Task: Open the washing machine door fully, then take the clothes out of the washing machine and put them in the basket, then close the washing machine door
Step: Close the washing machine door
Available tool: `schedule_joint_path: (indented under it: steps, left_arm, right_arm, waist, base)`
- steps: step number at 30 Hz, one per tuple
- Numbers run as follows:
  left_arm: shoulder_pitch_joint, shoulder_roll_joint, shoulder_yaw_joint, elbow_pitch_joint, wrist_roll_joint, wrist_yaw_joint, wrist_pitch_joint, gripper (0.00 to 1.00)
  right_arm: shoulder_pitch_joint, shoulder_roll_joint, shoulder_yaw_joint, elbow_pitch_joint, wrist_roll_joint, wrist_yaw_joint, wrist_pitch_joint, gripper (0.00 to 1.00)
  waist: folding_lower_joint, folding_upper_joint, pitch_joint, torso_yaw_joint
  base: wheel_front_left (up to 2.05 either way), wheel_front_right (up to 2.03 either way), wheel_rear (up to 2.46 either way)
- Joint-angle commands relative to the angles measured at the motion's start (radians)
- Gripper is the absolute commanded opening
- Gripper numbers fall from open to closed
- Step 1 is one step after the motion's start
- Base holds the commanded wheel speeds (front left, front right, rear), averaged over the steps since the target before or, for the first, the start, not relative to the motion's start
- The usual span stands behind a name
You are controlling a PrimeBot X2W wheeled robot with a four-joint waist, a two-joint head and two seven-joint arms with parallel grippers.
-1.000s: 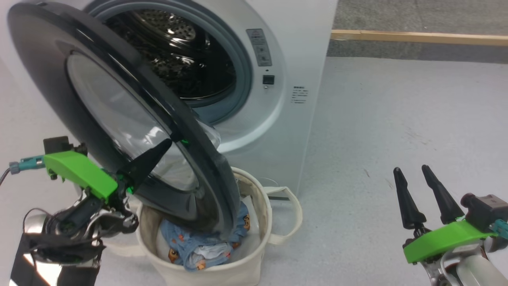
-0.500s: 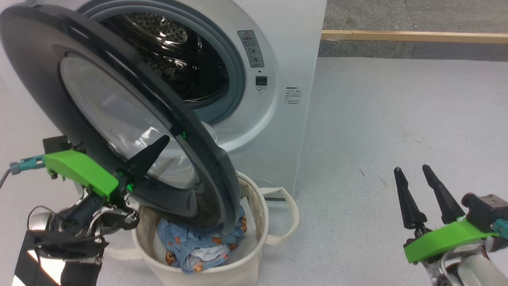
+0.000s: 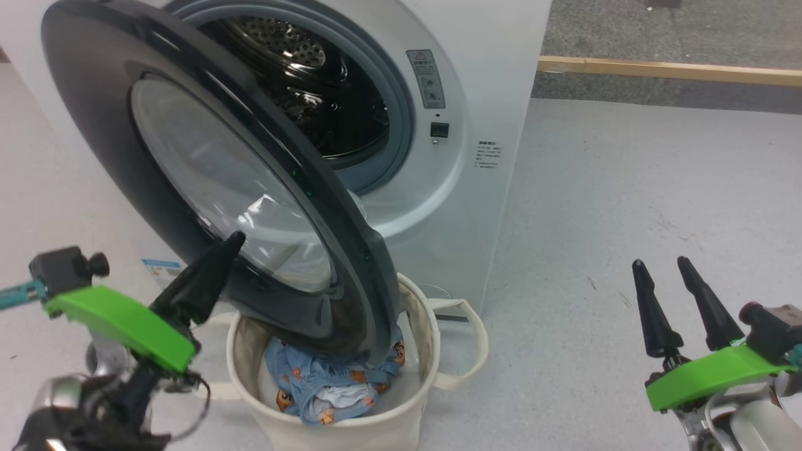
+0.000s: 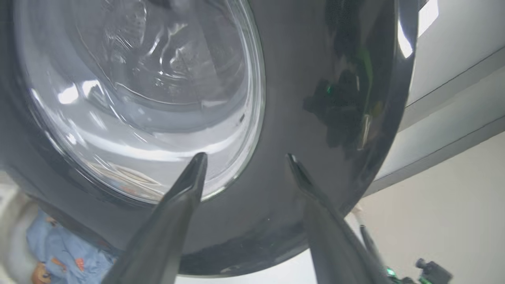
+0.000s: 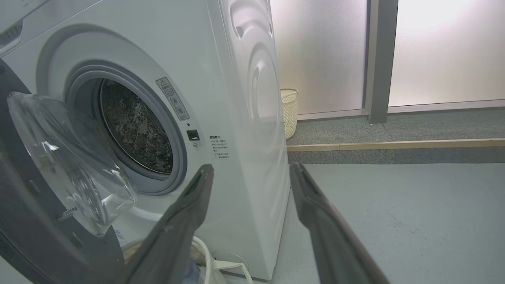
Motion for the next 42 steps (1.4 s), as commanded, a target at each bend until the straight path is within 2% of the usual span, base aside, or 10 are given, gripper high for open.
schedule_joint_path:
  steps: [1, 4, 10, 15, 19, 25, 42]
  left_arm:
    - [-0.026, 0.048, 0.021, -0.05, 0.063, -0.022, -0.047, 1.0]
    - [-0.001, 0.08, -0.03, -0.067, 0.202, -0.044, -0.161, 1.0]
    - [0.029, 0.139, -0.121, -0.073, 0.406, -0.053, -0.407, 1.0]
    - [0.054, 0.186, -0.186, -0.021, 0.485, -0.054, -0.532, 1.0]
    - [0.056, 0.208, -0.212, 0.024, 0.509, -0.054, -0.599, 1.0]
    - [0.039, 0.236, -0.238, 0.092, 0.474, -0.054, -0.653, 1.0]
    - [0.004, 0.254, -0.256, 0.165, 0.429, -0.054, -0.697, 1.0]
  right_arm:
    - [-0.003, -0.027, 0.002, -0.036, 0.0, 0.005, -0.012, 1.0]
    - [0.001, -0.032, -0.006, -0.04, -0.004, 0.005, -0.012, 1.0]
    - [0.007, -0.036, -0.02, -0.05, -0.01, 0.005, -0.012, 1.0]
    - [0.014, -0.032, -0.023, -0.047, -0.011, 0.005, -0.012, 1.0]
    - [0.018, -0.032, -0.022, -0.042, -0.01, 0.005, -0.012, 1.0]
    - [0.011, -0.035, -0.012, -0.032, -0.001, 0.005, -0.012, 1.0]
    - [-0.003, -0.047, -0.002, -0.025, 0.01, 0.005, -0.012, 1.0]
  waist:
    - [0.0, 0.0, 0.0, 0.005]
    - [0.0, 0.0, 0.001, 0.011]
    - [0.0, 0.0, 0.002, 0.01]
    - [0.0, 0.0, 0.0, -0.001]
    - [0.0, 0.0, -0.003, -0.007]
    - [0.0, 0.0, -0.006, -0.011]
    - [0.0, 0.0, -0.007, -0.005]
  base:
    - [0.0, 0.0, 0.0]
    - [0.0, 0.0, 0.0]
    - [0.0, 0.0, 0.0]
    - [0.0, 0.0, 0.0]
    - [0.0, 0.0, 0.0]
    - [0.0, 0.0, 0.0]
    - [0.0, 0.0, 0.0]
